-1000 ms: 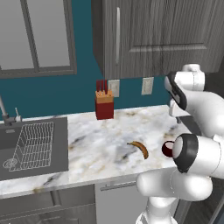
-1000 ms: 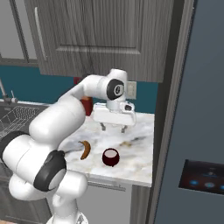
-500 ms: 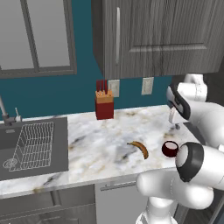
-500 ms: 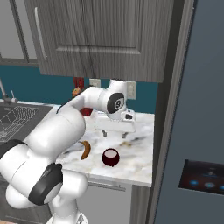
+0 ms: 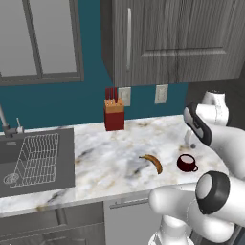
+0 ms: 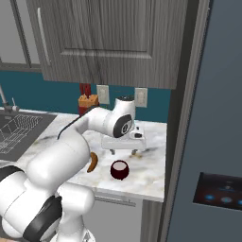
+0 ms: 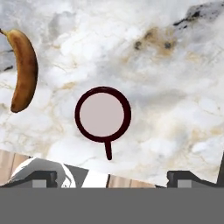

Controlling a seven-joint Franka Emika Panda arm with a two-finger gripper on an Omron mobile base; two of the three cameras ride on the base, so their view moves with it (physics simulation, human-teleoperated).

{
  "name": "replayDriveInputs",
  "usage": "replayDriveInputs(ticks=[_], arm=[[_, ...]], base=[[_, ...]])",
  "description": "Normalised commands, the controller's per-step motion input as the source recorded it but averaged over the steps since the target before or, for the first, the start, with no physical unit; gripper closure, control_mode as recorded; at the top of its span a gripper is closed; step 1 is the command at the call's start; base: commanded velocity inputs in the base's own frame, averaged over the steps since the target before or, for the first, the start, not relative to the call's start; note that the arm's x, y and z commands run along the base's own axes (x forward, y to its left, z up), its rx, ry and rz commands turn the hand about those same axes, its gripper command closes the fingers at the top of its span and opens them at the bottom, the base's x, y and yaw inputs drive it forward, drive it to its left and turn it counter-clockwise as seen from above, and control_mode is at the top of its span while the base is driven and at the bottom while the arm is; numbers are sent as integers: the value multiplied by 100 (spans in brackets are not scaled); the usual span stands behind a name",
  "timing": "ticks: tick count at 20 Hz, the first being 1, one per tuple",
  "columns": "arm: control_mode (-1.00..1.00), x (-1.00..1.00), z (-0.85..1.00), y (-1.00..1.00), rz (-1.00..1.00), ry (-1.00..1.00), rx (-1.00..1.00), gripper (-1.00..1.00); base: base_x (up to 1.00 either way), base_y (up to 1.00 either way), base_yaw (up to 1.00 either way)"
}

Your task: Pick the mug from the counter and place it inside the microwave. Then close the microwave.

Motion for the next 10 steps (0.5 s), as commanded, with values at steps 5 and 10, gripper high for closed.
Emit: replayDriveInputs(ticks=[5, 10], arm=[[-100, 0, -24, 0, 3, 0, 0, -100], [-100, -6, -28, 0, 2, 0, 0, -100]], base=[[0, 0, 0], [0, 0, 0]])
